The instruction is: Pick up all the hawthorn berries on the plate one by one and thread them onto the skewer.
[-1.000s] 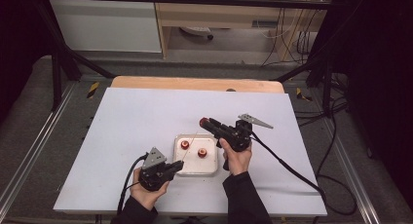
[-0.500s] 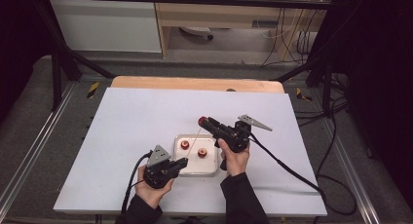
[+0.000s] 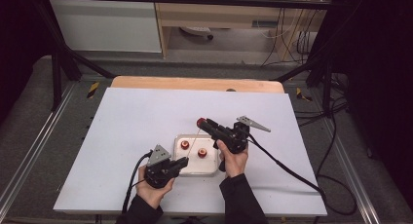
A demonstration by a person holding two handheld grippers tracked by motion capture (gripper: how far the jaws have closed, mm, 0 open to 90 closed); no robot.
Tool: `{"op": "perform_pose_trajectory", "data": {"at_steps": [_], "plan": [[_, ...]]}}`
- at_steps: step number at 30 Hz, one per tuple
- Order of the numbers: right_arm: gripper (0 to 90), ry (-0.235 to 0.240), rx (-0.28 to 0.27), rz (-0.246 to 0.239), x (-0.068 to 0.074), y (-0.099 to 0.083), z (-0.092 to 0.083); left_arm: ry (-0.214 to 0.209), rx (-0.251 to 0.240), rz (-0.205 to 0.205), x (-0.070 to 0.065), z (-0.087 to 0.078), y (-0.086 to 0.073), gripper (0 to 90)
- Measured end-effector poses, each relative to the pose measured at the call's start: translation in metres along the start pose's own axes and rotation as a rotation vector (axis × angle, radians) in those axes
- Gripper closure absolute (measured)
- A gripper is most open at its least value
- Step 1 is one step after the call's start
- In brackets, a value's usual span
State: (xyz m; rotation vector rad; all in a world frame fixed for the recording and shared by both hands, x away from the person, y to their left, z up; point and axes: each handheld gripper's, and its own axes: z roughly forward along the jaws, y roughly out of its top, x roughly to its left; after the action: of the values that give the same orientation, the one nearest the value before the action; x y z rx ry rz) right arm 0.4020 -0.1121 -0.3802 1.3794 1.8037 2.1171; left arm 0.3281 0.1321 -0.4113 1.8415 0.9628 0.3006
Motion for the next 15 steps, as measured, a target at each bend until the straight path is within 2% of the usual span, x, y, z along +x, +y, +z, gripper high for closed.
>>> {"op": "perform_pose_trajectory", "data": {"at_steps": [6, 10, 13, 15], "plan": [[61.8, -0.002, 0.0, 0.007, 0.001, -0.005, 0.002, 0.011, -0.005, -0.023, -0.002, 0.003, 0.0, 88.1], [61.9, -0.001, 0.007, 0.007, 0.001, -0.006, 0.001, 0.02, -0.009, -0.024, -0.002, 0.004, 0.001, 88.1], [62.0, 0.001, 0.021, 0.004, 0.002, -0.008, 0.001, 0.013, -0.009, -0.037, -0.001, 0.004, 0.002, 88.1], [62.1, 0.01, 0.057, 0.001, 0.001, -0.012, 0.003, 0.016, -0.021, -0.04, 0.0, 0.003, 0.005, 88.1]]}}
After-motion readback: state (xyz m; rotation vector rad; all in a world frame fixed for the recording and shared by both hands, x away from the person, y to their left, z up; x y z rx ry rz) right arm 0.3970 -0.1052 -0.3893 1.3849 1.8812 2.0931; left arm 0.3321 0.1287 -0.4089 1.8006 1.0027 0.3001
